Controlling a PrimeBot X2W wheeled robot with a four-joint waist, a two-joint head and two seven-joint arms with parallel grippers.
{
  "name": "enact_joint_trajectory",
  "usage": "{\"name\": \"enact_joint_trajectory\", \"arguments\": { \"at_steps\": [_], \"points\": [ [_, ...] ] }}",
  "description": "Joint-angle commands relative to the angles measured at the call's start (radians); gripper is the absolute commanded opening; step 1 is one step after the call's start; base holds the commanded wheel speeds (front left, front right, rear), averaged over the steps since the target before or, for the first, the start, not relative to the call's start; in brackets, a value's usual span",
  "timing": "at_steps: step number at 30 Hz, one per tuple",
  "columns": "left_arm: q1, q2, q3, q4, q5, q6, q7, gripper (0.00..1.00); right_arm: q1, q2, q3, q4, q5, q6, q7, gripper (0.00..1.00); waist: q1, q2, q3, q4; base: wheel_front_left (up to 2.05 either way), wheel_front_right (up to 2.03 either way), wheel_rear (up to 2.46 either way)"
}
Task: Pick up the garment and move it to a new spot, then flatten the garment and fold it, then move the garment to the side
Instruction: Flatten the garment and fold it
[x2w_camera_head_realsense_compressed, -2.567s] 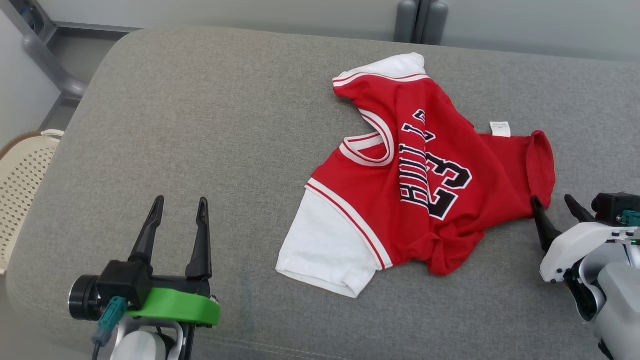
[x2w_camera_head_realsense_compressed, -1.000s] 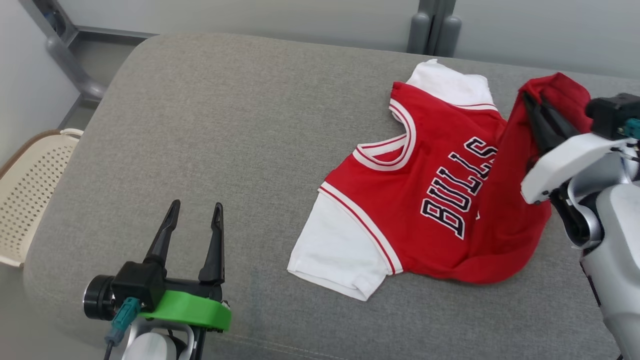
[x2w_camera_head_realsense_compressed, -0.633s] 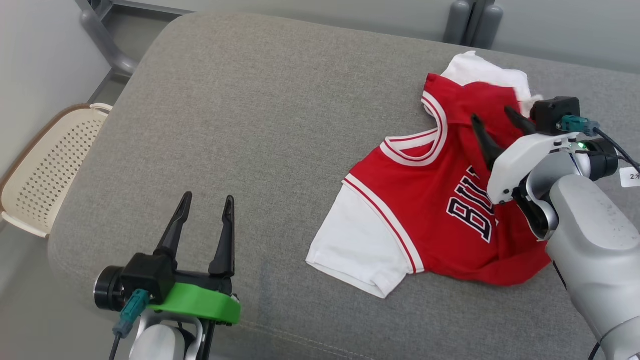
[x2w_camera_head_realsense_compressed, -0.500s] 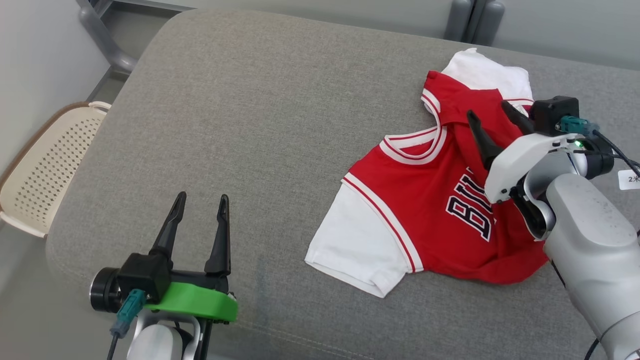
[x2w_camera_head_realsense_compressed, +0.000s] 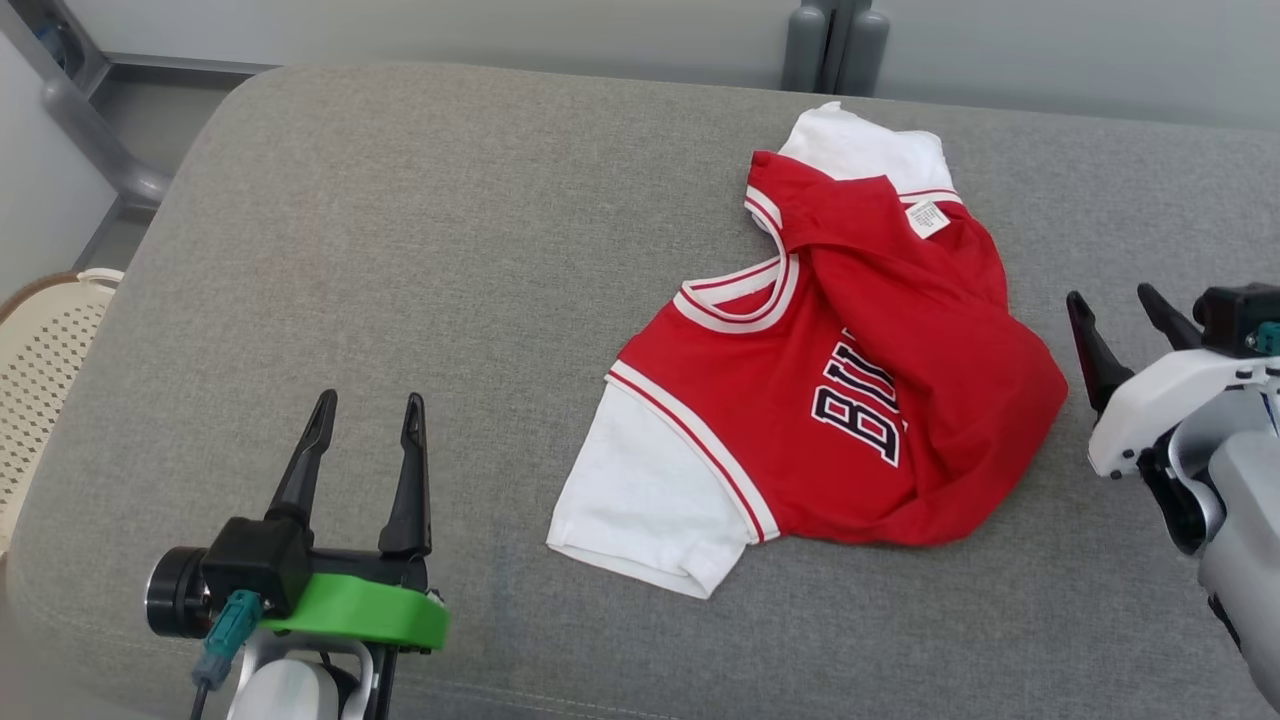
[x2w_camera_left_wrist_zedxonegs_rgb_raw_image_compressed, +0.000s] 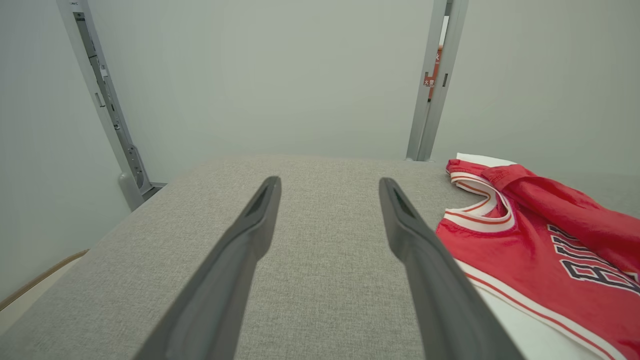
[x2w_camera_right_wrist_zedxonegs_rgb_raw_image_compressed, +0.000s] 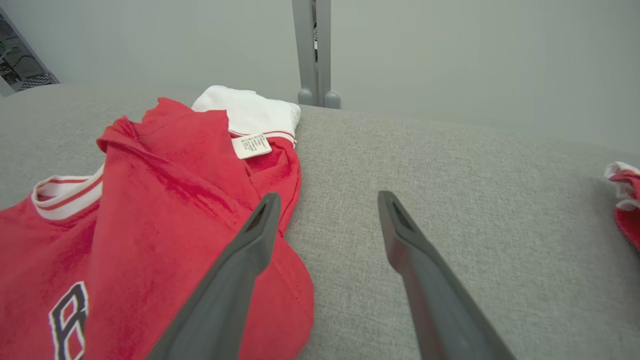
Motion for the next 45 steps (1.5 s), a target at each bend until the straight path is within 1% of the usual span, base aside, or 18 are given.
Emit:
{"name": "enact_joint_trajectory", "arguments": {
  "at_steps": [1, 7, 14, 15, 16, 17, 18, 19, 25, 31, 33, 34, 36, 38, 41, 42, 43, 45],
  "points": [
    [0.002, 0.005, 0.003, -0.003, 0.008, -0.004, 0.0, 1.0, 0.026, -0.005, -0.004, 0.007, 0.017, -0.002, -0.005, 1.0, 0.0, 0.0, 0.005, -0.009, 0.0, 0.0, 0.0],
    [-0.013, 0.004, 0.004, -0.003, 0.015, -0.009, 0.0, 1.0, 0.069, 0.014, 0.01, 0.034, 0.046, -0.002, 0.002, 1.0, 0.0, 0.0, 0.024, -0.006, 0.0, 0.0, 0.0],
    [-0.025, 0.002, 0.002, -0.001, 0.02, -0.014, 0.0, 1.0, 0.059, 0.057, 0.034, 0.11, 0.042, -0.002, 0.007, 1.0, 0.0, 0.0, 0.042, 0.008, 0.0, 0.0, 0.0],
    [-0.025, 0.002, 0.002, 0.0, 0.02, -0.014, 0.0, 1.0, 0.061, 0.062, 0.039, 0.12, 0.042, -0.002, 0.009, 0.98, 0.0, 0.0, 0.043, 0.01, 0.0, 0.0, 0.0],
    [-0.025, 0.001, 0.002, 0.0, 0.02, -0.014, 0.0, 1.0, 0.064, 0.071, 0.045, 0.134, 0.046, -0.002, 0.015, 0.62, 0.0, 0.0, 0.044, 0.011, 0.0, 0.0, 0.0],
    [-0.025, 0.001, 0.003, 0.001, 0.02, -0.015, 0.0, 1.0, 0.065, 0.078, 0.048, 0.142, 0.05, -0.002, 0.016, 0.39, 0.0, 0.0, 0.044, 0.012, 0.0, 0.0, 0.0],
    [-0.024, 0.001, 0.004, 0.001, 0.021, -0.015, 0.0, 1.0, 0.065, 0.085, 0.052, 0.15, 0.05, -0.002, 0.013, 0.06, 0.0, 0.0, 0.044, 0.012, 0.0, 0.0, 0.0],
    [-0.022, 0.0, 0.005, 0.001, 0.021, -0.014, 0.0, 1.0, 0.065, 0.088, 0.054, 0.155, 0.053, -0.002, 0.011, 0.0, 0.0, 0.0, 0.044, 0.011, 0.0, 0.0, 0.0],
    [-0.008, -0.001, 0.015, 0.003, 0.022, -0.01, 0.0, 1.0, 0.048, 0.074, 0.045, 0.141, 0.069, -0.002, -0.022, 0.0, 0.0, 0.0, 0.03, -0.01, 0.0, 0.0, 0.0],
    [0.008, -0.001, 0.021, 0.003, 0.025, -0.009, 0.0, 1.0, 0.111, 0.032, -0.003, 0.052, 0.082, -0.002, -0.038, 0.0, 0.0, 0.0, -0.002, -0.048, 0.0, 0.0, 0.0],
    [0.017, -0.001, 0.025, 0.002, 0.025, -0.009, 0.0, 1.0, 0.152, 0.016, -0.041, -0.007, 0.073, -0.002, -0.038, 0.0, 0.0, 0.0, -0.01, -0.063, 0.0, 0.0, 0.0],
    [0.024, 0.0, 0.028, 0.0, 0.028, -0.01, 0.0, 1.0, 0.216, 0.004, -0.091, -0.063, 0.067, -0.002, -0.038, 0.0, 0.0, 0.0, -0.017, -0.077, 0.0, 0.0, 0.0],
    [0.03, 0.002, 0.031, -0.001, 0.029, -0.011, 0.0, 1.0, 0.283, 0.002, -0.137, -0.111, 0.058, -0.002, -0.038, 0.0, 0.0, 0.0, -0.024, -0.089, 0.0, 0.0, 0.0],
    [0.038, 0.004, 0.035, -0.002, 0.03, -0.012, 0.0, 1.0, 0.357, 0.016, -0.185, -0.162, 0.05, -0.002, -0.038, 0.0, 0.0, 0.0, -0.031, -0.102, 0.0, 0.0, 0.0],
    [0.048, 0.008, 0.043, -0.003, 0.029, -0.013, 0.0, 1.0, 0.448, 0.048, -0.222, -0.219, 0.043, -0.002, -0.038, 0.0, 0.0, 0.0, -0.039, -0.123, 0.0, 0.0, 0.0],
    [0.048, 0.01, 0.046, -0.004, 0.029, -0.013, 0.0, 1.0, 0.472, 0.056, -0.238, -0.242, 0.043, -0.002, -0.038, 0.55, 0.0, 0.0, -0.04, -0.13, 0.0, 0.0, 0.0],
    [0.05, 0.011, 0.048, -0.006, 0.029, -0.014, 0.0, 1.0, 0.489, 0.063, -0.251, -0.257, 0.044, -0.002, -0.038, 1.0, 0.0, 0.0, -0.042, -0.136, 0.0, 0.0, 0.0],
    [0.054, 0.014, 0.049, -0.005, 0.03, -0.015, 0.0, 1.0, 0.521, 0.075, -0.279, -0.286, 0.027, -0.002, -0.037, 1.0, 0.0, 0.0, -0.045, -0.149, 0.0, 0.0, 0.0]
  ]
}}
